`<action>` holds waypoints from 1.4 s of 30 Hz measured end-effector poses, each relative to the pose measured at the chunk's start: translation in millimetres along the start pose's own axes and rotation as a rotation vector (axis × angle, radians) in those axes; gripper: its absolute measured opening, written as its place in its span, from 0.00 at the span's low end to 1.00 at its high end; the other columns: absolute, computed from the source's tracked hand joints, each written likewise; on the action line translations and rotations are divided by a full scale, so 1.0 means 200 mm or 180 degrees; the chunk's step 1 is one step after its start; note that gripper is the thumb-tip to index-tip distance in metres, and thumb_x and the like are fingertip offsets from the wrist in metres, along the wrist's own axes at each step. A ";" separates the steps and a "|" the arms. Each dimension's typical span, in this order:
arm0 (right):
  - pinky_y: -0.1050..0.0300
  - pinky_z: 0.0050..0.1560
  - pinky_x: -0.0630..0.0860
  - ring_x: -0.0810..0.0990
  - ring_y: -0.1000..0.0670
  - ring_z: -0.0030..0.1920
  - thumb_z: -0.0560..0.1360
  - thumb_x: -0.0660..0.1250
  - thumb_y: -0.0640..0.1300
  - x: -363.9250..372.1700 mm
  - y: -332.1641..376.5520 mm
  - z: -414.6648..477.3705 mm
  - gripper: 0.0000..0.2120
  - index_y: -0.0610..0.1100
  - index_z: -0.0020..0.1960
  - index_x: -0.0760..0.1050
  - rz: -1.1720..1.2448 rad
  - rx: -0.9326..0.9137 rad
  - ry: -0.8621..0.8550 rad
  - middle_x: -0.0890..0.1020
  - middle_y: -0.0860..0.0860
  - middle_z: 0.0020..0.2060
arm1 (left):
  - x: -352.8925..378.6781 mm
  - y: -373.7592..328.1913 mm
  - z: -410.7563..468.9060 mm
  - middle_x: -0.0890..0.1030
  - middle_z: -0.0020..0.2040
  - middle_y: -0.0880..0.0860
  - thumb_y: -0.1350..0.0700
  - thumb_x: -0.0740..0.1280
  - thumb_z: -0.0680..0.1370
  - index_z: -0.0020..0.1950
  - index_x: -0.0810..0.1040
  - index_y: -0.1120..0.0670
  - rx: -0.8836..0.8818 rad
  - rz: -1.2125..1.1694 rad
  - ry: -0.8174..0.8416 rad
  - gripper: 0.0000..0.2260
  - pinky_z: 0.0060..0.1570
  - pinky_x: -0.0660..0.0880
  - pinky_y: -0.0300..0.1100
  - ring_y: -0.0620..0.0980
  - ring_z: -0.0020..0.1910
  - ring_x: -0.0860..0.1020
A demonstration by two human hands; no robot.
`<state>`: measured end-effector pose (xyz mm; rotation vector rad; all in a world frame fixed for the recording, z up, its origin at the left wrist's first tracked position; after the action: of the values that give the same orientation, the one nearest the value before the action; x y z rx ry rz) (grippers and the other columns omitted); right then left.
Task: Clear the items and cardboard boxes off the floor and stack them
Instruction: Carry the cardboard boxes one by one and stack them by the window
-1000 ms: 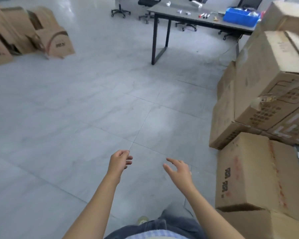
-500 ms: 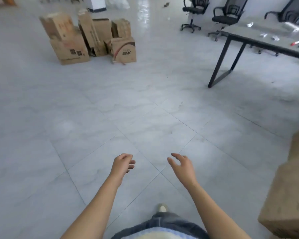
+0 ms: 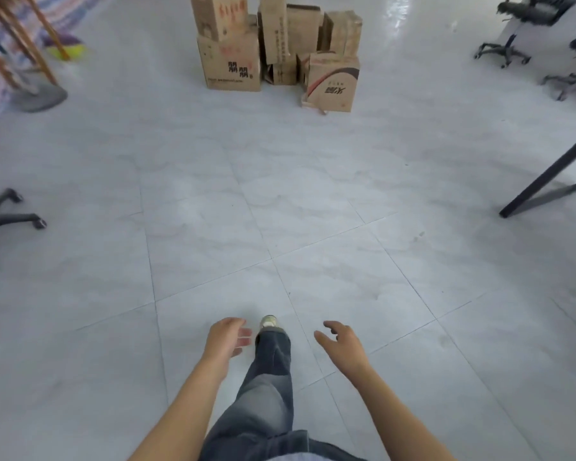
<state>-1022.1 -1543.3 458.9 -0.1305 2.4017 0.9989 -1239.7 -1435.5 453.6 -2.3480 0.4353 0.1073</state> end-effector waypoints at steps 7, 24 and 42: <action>0.57 0.61 0.67 0.70 0.49 0.65 0.77 0.62 0.50 -0.40 0.49 0.62 0.21 0.45 0.68 0.68 -0.0008 -0.0058 -0.0309 0.71 0.46 0.65 | 0.16 -0.79 0.50 0.79 0.39 0.55 0.60 0.61 0.78 0.48 0.74 0.58 0.0190 -0.0511 0.0090 0.04 0.36 0.68 0.40 0.51 0.35 0.76; 0.61 0.53 0.67 0.73 0.48 0.61 0.78 0.62 0.48 -0.81 1.17 1.86 0.19 0.43 0.67 0.70 0.0271 0.0027 -0.0183 0.74 0.46 0.63 | 0.59 -1.73 1.37 0.79 0.40 0.56 0.60 0.61 0.78 0.50 0.75 0.60 -0.0098 0.0022 0.0154 0.06 0.35 0.69 0.39 0.51 0.35 0.76; 0.61 0.55 0.69 0.75 0.50 0.56 0.77 0.61 0.49 -1.37 1.95 3.27 0.21 0.44 0.68 0.68 -0.0113 -0.0197 0.0397 0.76 0.47 0.59 | 0.97 -2.94 2.22 0.80 0.43 0.57 0.60 0.60 0.80 0.52 0.75 0.62 -0.0062 -0.0583 -0.0462 0.06 0.41 0.73 0.43 0.55 0.42 0.78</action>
<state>-613.1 -845.1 462.6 -0.2640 2.4718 1.0781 -836.7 -789.1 476.8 -2.3678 0.1482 0.1942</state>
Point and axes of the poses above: each hand's wrist, its own z-axis towards the middle knuckle, its own x-axis out of the palm, y = z × x, the point moved 10 cm from there along z, towards the middle knuckle
